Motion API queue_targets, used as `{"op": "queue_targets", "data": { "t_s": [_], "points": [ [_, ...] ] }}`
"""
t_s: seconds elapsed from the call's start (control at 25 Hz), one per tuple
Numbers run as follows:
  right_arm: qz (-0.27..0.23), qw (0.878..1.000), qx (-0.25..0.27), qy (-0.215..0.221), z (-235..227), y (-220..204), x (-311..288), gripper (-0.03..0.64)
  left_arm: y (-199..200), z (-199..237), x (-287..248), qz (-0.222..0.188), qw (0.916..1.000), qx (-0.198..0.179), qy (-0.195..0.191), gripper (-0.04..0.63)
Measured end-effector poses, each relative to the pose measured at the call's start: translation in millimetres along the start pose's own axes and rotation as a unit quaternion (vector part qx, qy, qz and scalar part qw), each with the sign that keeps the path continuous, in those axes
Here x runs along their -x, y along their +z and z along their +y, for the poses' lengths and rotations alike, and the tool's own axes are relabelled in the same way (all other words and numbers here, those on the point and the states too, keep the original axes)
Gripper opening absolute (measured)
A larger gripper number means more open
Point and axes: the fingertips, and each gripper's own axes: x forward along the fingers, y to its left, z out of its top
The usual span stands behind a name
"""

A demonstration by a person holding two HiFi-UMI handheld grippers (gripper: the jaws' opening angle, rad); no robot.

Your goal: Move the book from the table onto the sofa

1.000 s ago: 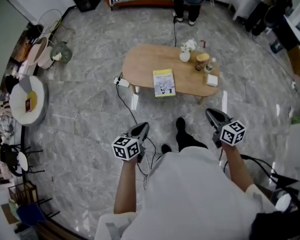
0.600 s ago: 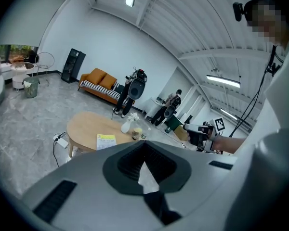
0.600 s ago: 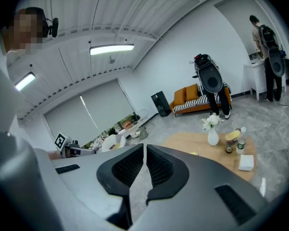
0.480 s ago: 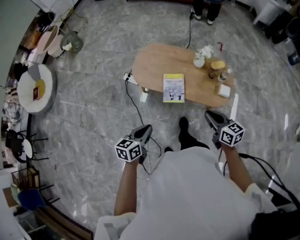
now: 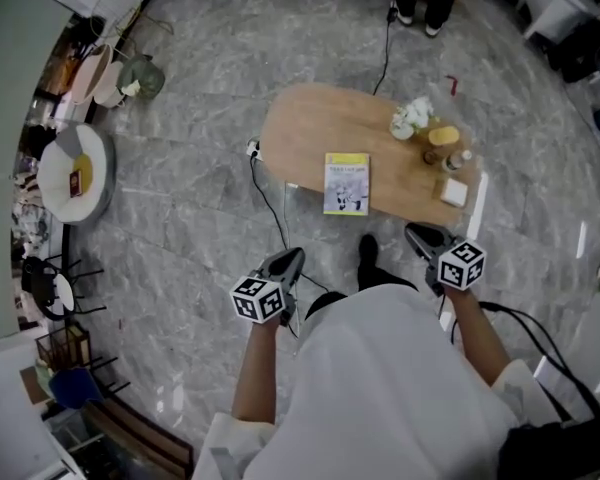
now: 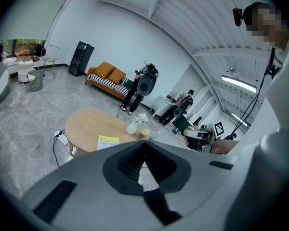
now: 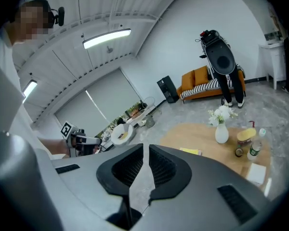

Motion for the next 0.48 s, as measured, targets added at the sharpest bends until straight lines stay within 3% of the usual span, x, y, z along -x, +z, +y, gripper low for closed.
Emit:
{"op": "queue_targets", "data": {
  "t_s": [0.16, 0.48],
  "points": [
    [0.024, 0.999, -0.016, 0.017, -24.8, -8.8, -15.9, 0.043, 9.4, 4.5, -30.8, 0.015, 0.9996, -0.017, 0.015, 0.002],
    [0.069, 0.996, -0.031, 0.05, -30.5, -34.1, -60.8, 0.046, 13.9, 15.6, -53.9, 0.047, 0.9985, -0.023, 0.019, 0.002]
  ]
}}
